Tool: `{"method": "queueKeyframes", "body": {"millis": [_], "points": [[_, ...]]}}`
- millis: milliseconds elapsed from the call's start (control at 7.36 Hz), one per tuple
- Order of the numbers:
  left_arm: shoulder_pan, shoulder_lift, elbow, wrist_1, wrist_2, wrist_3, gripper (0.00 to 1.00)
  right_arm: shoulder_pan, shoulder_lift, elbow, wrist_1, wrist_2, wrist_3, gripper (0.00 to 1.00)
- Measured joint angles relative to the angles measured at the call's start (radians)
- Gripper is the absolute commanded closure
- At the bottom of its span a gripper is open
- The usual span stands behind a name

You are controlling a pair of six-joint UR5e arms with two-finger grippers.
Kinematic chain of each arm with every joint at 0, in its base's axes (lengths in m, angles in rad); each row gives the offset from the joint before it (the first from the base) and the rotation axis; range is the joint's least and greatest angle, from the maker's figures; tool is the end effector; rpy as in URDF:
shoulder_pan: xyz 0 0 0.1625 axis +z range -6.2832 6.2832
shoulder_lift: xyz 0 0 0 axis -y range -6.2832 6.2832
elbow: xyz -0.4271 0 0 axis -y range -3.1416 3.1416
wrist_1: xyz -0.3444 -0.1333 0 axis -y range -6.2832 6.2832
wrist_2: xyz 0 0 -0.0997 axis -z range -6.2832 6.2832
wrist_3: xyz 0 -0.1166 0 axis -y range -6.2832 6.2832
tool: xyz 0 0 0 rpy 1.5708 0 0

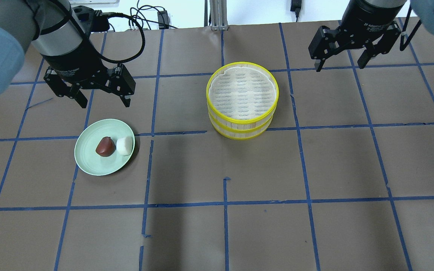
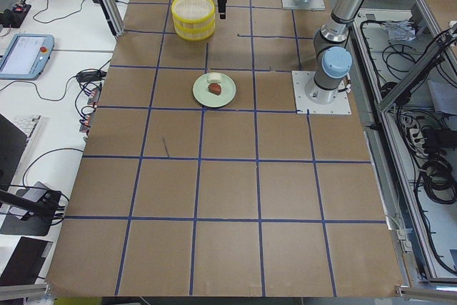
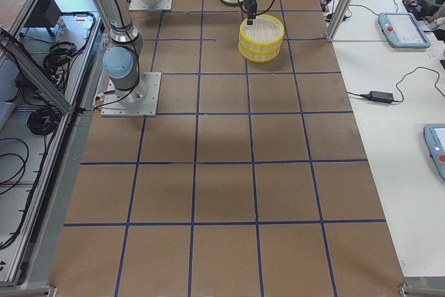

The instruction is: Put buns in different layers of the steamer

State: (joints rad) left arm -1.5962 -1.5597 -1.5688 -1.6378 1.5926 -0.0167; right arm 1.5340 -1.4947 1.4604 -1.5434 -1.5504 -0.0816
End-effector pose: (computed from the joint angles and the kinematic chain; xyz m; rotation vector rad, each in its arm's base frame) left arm -0.1417 -0.4294 0.4723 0.0145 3.1175 0.0833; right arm 0.1180 -0.4818 0.4843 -0.0700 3.1208 -0.0126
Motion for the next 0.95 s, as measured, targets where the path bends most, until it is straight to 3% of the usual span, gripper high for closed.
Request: {"method": "queueKeyframes", "body": {"millis": [680, 951], "points": [[-0.001, 0.002, 0.003, 0.028, -0.001, 0.000, 0.00, 0.000, -0.002, 0.006, -0.010, 0.000, 0.005, 0.00], [-0.003, 0.002, 0.006, 0.031, -0.001, 0.000, 0.00, 0.002, 0.003, 0.048, -0.088, 0.008, 0.018, 0.00]]}}
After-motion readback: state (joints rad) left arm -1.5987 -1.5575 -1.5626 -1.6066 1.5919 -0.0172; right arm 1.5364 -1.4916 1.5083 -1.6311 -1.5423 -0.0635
